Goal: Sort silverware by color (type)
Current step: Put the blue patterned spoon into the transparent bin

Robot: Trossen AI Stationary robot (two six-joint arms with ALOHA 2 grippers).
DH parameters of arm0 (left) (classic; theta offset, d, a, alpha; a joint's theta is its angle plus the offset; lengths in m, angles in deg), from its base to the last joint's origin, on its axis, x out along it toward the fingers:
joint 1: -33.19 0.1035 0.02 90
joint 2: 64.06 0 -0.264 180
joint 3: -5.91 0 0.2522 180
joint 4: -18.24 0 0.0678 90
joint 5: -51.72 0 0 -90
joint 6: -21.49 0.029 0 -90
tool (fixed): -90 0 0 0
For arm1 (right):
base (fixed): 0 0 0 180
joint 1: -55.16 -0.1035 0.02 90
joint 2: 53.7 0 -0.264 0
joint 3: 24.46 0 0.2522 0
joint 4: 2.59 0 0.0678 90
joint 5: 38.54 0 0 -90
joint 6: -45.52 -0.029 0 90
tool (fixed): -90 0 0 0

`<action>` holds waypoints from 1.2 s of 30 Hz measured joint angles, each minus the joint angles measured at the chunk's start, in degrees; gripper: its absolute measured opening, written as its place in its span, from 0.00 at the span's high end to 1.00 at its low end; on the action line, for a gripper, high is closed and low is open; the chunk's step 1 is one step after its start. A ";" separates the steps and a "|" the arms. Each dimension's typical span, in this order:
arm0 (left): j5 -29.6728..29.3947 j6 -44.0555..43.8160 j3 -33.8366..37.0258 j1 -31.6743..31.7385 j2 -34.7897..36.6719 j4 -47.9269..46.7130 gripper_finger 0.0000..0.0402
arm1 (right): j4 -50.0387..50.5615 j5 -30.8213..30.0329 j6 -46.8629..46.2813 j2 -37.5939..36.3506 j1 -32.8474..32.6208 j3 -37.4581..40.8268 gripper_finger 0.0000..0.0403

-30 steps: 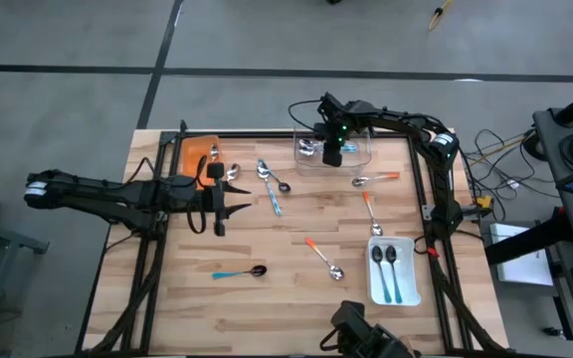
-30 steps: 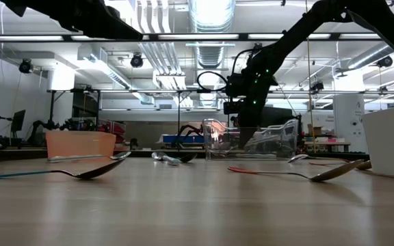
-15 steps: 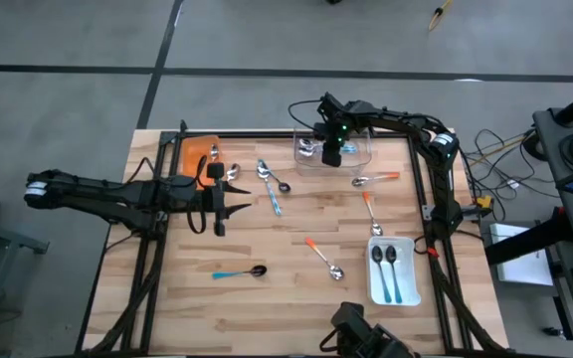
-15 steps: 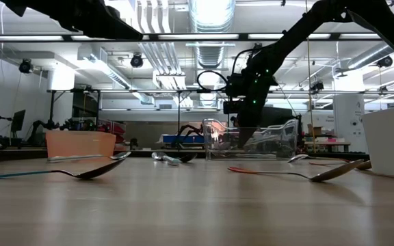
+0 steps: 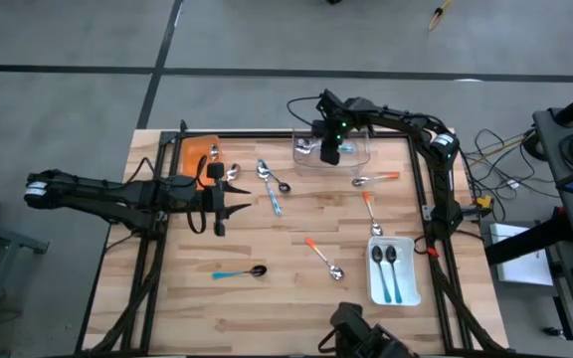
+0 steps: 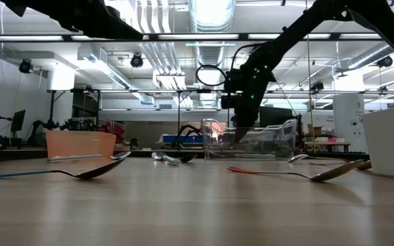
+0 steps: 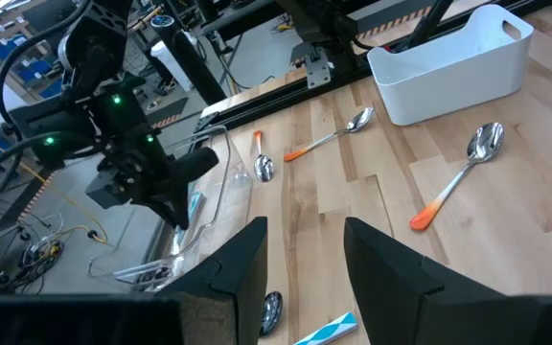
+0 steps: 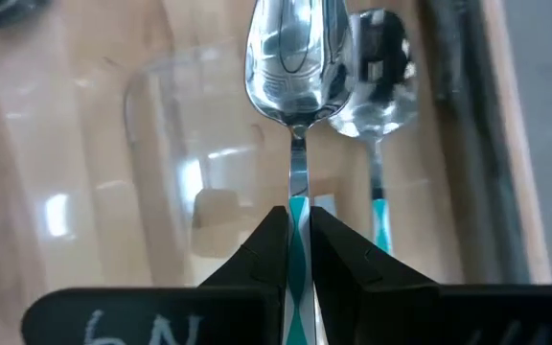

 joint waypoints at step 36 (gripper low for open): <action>0.02 0.02 0.00 0.00 0.00 0.00 0.70 | -1.01 -4.90 -1.01 0.04 -0.01 3.28 0.86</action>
